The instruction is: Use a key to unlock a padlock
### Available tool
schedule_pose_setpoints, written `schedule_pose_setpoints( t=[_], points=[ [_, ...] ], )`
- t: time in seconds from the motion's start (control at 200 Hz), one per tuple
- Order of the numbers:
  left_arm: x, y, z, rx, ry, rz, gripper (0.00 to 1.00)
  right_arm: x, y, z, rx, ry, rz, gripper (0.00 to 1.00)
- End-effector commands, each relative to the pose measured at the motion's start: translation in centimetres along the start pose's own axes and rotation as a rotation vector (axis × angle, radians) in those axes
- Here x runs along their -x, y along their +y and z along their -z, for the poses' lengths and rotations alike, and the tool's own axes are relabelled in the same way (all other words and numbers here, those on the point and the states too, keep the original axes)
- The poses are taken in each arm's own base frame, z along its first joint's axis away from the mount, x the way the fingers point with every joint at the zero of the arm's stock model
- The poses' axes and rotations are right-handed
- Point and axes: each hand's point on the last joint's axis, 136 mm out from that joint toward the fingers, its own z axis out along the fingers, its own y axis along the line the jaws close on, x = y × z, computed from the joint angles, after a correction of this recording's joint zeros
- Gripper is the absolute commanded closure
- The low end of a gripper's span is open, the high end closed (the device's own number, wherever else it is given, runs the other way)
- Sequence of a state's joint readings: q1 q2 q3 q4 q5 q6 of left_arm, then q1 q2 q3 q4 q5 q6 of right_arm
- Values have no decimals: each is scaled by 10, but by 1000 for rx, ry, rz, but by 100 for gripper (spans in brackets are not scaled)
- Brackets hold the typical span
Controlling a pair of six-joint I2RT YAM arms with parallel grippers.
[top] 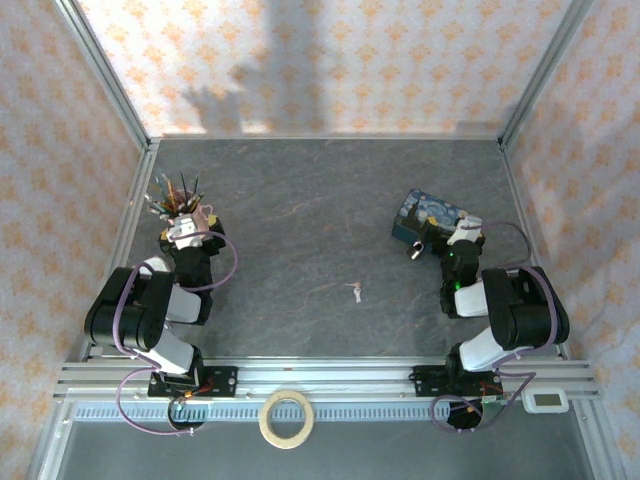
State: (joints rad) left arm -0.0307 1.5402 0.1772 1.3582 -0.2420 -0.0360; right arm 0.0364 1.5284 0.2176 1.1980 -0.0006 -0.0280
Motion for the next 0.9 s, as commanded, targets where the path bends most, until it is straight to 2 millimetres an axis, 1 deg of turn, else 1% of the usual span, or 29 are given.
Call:
schedule_pose_setpoints(
  t=[0.0, 0.586, 0.651, 0.756, 0.836, 0.851, 0.896],
  points=[
    [8, -2, -4, -8, -20, 23, 1, 17, 3, -2, 7, -57, 1, 0],
    [8, -3, -4, -10, -20, 23, 1, 17, 3, -1, 8, -56, 1, 0],
    [8, -2, -4, -8, -20, 24, 1, 17, 6, -3, 19, -47, 11, 2],
    [8, -1, -4, -6, -24, 23, 1, 24, 11, -9, 12, -23, 28, 5],
    [8, -3, 1, -13, -32, 12, 1, 35, 12, -10, -9, -12, 34, 5],
    [14, -3, 3, -14, -59, 21, 1, 39, 13, -10, -11, -19, 33, 5],
    [18, -2, 7, -8, -76, 24, 1, 45, 12, -8, -26, -21, 27, 5]
  ],
)
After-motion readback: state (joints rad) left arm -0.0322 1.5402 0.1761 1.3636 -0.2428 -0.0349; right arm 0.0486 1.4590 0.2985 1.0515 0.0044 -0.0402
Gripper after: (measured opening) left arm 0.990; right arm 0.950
